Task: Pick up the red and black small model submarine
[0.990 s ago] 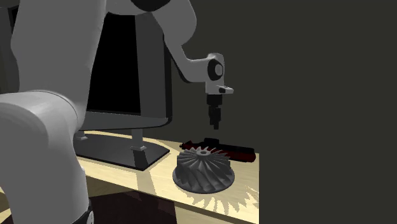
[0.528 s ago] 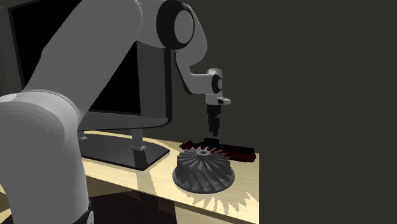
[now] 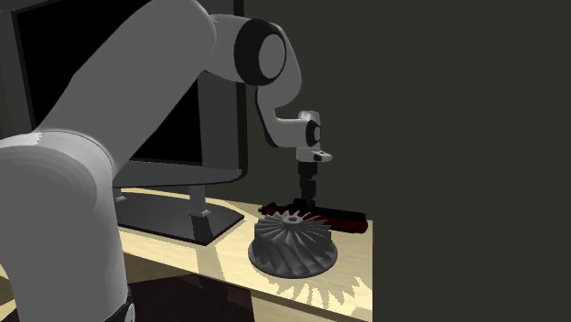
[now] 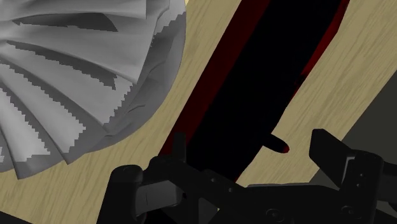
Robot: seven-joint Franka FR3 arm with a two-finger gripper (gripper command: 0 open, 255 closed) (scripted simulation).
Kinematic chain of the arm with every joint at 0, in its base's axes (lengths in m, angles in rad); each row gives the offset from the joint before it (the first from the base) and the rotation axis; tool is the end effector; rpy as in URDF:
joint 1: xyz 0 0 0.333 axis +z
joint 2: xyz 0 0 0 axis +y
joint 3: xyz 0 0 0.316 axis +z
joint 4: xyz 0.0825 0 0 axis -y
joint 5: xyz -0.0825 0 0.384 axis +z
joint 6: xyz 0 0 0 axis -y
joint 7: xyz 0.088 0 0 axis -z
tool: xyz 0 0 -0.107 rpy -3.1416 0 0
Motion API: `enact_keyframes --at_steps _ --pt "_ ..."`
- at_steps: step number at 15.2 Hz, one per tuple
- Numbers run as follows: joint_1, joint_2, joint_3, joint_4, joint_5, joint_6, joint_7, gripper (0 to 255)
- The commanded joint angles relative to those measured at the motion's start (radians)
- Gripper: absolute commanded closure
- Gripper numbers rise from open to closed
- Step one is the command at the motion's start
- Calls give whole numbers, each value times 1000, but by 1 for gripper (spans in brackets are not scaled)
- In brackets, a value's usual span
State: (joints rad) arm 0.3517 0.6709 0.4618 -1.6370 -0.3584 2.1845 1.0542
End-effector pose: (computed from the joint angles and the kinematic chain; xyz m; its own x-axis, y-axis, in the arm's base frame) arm 0.5046 0.4586 0.2525 0.9941 -0.1074 -0.0176 -0.1067 -0.9937 0.0346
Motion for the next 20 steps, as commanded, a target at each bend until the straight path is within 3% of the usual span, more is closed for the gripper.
enact_keyframes --at_steps 1,2,11,20 --pt "1 4 -2 -2 -3 7 2 0" --pt "1 4 -2 -1 -2 5 2 255" --pt "1 4 -2 -2 -3 7 2 255" --pt "-14 -63 24 16 32 -75 -18 255"
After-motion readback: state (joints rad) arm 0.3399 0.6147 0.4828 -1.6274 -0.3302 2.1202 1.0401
